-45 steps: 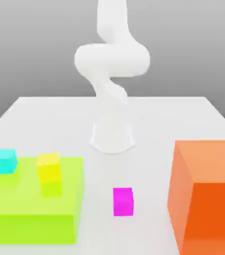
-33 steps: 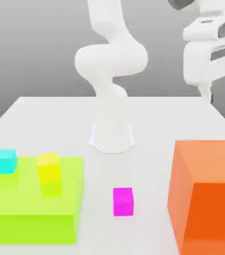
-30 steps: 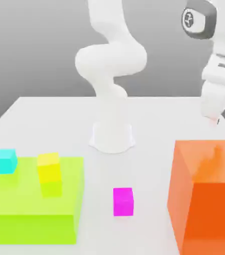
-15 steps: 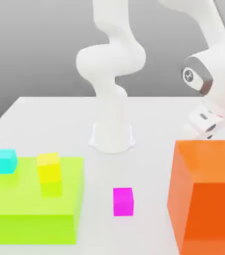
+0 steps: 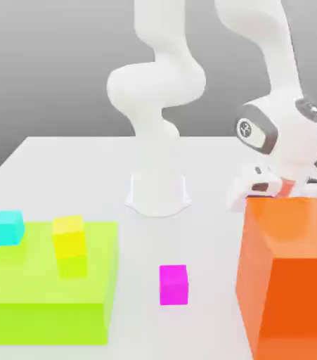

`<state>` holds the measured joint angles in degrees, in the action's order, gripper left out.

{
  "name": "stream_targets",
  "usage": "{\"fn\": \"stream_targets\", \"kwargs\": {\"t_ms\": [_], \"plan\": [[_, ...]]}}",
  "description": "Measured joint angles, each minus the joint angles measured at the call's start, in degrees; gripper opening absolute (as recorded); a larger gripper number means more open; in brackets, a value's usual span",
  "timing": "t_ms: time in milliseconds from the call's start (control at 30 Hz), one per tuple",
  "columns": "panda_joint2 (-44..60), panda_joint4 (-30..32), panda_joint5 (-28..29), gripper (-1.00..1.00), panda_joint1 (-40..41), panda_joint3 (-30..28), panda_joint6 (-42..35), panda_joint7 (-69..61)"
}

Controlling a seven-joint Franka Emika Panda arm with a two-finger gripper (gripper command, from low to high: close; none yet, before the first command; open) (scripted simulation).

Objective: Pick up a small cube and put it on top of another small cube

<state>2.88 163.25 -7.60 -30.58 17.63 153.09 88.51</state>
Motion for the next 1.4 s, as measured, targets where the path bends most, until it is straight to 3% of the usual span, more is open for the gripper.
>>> {"fn": "stream_targets", "kwargs": {"t_ms": [333,533,567,767,1067,1400], "plan": [[-0.97,0.18,9.03,0.0,5.35,-3.16,11.64,23.46],[10.64,-2.04,18.26,0.0,-2.58,-13.07,21.5,30.97],[12.06,-2.3,18.75,-1.0,-3.66,-14.26,22.68,31.38],[12.77,-2.44,19.06,-1.0,-4.19,-14.84,23.4,31.64],[-2.53,0.23,8.81,-1.0,-1.54,-8.87,10.08,23.05],[-12.96,-1.84,22.04,-1.0,-1.24,-7.29,-14.68,16.96]]}}
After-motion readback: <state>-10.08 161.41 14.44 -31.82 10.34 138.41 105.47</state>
